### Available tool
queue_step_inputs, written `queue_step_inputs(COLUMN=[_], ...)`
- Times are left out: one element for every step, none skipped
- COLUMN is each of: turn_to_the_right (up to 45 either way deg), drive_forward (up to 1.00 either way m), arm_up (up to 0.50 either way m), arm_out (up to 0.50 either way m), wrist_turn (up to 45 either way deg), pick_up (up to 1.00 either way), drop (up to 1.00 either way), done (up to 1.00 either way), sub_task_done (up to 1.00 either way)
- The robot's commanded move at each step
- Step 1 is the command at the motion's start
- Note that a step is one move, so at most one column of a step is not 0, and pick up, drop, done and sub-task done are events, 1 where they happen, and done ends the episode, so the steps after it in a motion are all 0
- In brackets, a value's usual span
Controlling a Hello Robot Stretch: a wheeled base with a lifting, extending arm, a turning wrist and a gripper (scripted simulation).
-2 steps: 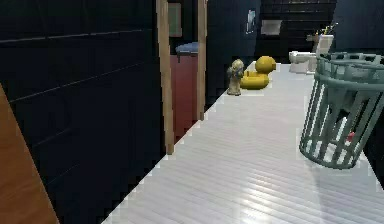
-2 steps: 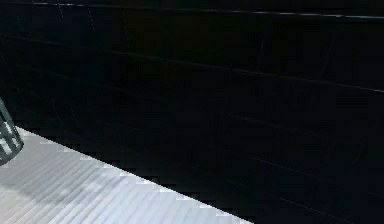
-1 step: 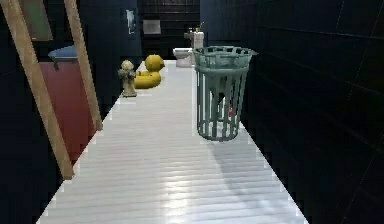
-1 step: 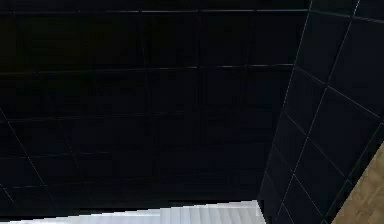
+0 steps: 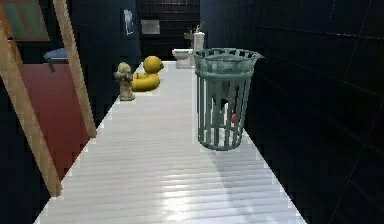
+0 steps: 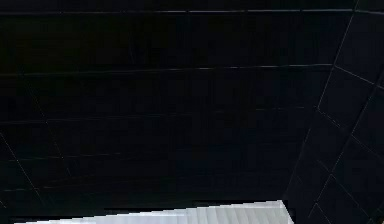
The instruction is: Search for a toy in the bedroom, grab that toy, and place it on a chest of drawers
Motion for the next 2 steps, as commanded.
queue_step_inputs(turn_to_the_right=[6.0,0.0], drive_forward=[0.0,0.15], arm_up=[0.0,0.0], arm_out=[0.0,0.0], wrist_turn=[0.0,0.0], pick_up=[0.0,0.0], drop=[0.0,0.0], done=[0.0,0.0], sub_task_done=[0.0,0.0])
